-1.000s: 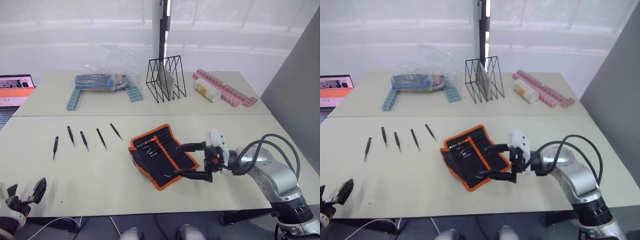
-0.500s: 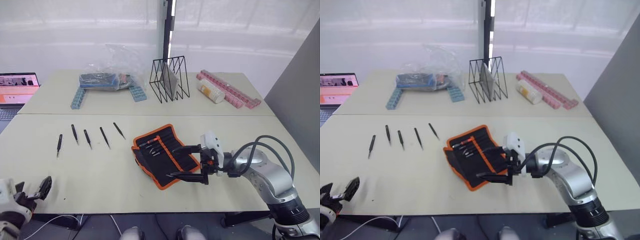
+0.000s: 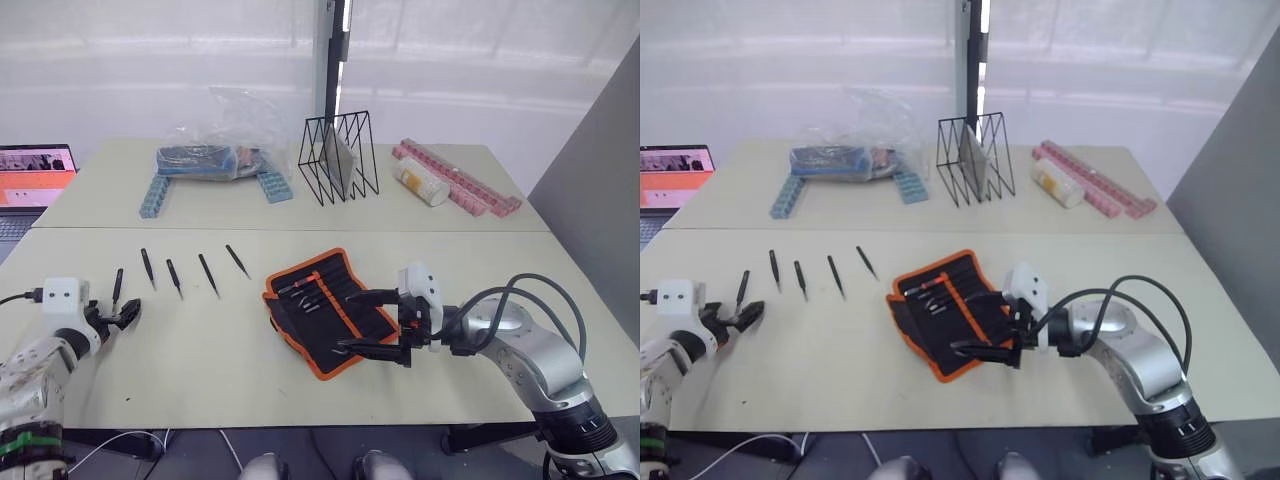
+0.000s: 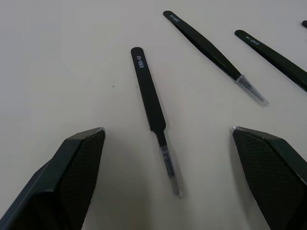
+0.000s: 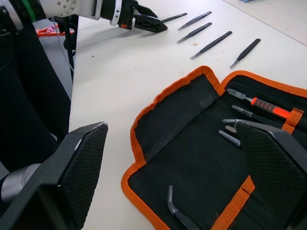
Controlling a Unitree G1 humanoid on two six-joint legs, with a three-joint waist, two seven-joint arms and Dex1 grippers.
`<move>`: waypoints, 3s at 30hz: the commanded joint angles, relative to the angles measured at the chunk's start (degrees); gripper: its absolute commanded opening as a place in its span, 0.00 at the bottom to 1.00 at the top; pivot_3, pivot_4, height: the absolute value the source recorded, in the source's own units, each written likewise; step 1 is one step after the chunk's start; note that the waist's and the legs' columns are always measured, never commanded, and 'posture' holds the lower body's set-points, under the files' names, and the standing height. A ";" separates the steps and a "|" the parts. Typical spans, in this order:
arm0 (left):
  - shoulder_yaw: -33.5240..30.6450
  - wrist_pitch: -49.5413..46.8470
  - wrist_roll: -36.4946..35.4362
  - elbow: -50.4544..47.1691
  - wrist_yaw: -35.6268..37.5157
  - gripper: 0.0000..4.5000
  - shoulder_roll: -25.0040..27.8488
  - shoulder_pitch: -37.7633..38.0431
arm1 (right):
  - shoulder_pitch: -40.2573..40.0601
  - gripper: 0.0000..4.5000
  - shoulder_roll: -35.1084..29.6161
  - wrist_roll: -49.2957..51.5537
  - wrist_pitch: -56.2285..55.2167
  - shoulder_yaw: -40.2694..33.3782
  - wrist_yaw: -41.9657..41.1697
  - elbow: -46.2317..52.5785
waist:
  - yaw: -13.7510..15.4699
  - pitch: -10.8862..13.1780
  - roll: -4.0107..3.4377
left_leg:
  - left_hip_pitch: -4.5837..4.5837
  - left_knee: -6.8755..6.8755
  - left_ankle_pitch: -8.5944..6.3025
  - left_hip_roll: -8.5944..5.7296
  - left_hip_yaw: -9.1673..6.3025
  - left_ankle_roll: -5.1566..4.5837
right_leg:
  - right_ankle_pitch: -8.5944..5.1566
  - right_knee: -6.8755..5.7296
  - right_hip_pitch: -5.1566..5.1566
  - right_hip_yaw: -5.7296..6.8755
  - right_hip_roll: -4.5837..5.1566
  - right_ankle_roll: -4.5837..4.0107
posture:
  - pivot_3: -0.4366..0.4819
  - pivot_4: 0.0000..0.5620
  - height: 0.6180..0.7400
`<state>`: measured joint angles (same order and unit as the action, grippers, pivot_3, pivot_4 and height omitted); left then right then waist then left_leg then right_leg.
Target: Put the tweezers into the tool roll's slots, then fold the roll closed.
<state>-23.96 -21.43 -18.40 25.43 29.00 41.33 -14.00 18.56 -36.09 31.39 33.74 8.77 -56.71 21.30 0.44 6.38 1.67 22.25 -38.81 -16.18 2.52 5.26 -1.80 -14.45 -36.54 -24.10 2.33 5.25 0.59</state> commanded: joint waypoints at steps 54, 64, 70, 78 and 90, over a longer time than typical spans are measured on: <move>19.95 -17.34 -9.07 -42.60 13.32 0.00 -0.06 -5.03 | -15.89 0.01 15.59 -12.95 -4.92 -1.52 27.13 -2.49 | 0.15 0.06 -0.14 | 0.03 -0.11 0.14 -0.06 -0.05 0.07 | 0.00 -0.20 -0.02 -0.11 -0.08 -0.04 | 0.48 0.27 0.97; 36.33 -22.48 -3.81 -36.36 18.14 0.00 -3.37 -13.58 | -17.52 0.01 17.52 -16.37 -5.02 -0.56 30.33 -4.13 | -0.48 0.06 -0.14 | 0.00 -0.10 0.17 -0.29 -0.14 0.07 | -0.04 -0.20 -0.02 -0.30 -0.32 0.03 | 0.48 0.27 0.97; 40.61 -27.43 -2.72 -38.10 21.11 0.00 -1.46 -16.23 | -17.39 0.01 18.33 -16.41 -3.64 -0.40 32.12 -2.75 | -0.19 0.06 -0.13 | 0.00 -0.13 0.17 -0.33 -0.22 0.07 | -0.07 -0.21 0.02 -0.38 -0.32 0.08 | 0.48 0.27 0.97; 44.67 -31.95 -0.54 -38.61 22.26 0.00 0.54 -17.52 | -17.77 0.01 19.07 -17.49 -1.30 1.19 33.82 0.14 | -0.15 0.06 -0.13 | 0.01 -0.14 0.15 -0.42 -0.22 0.03 | -0.13 -0.24 -0.02 -0.85 -0.47 0.17 | 0.48 0.27 0.97; 49.88 -28.64 7.23 -31.72 20.30 0.00 -4.67 -24.16 | -18.05 0.01 19.41 -18.57 0.56 3.05 34.83 2.29 | -0.01 0.06 -0.12 | 0.02 -0.17 0.16 -0.53 -0.28 0.01 | -0.23 -0.25 -0.01 -1.90 -0.90 0.34 | 0.48 0.27 0.97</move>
<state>26.13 -51.07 -12.67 -6.56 49.64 36.62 -37.15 1.14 -16.69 12.87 33.68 10.94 -21.71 22.04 0.43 6.43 1.56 22.28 -38.98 -16.02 1.99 4.98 -1.80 -14.67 -36.82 -24.12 0.43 4.35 0.93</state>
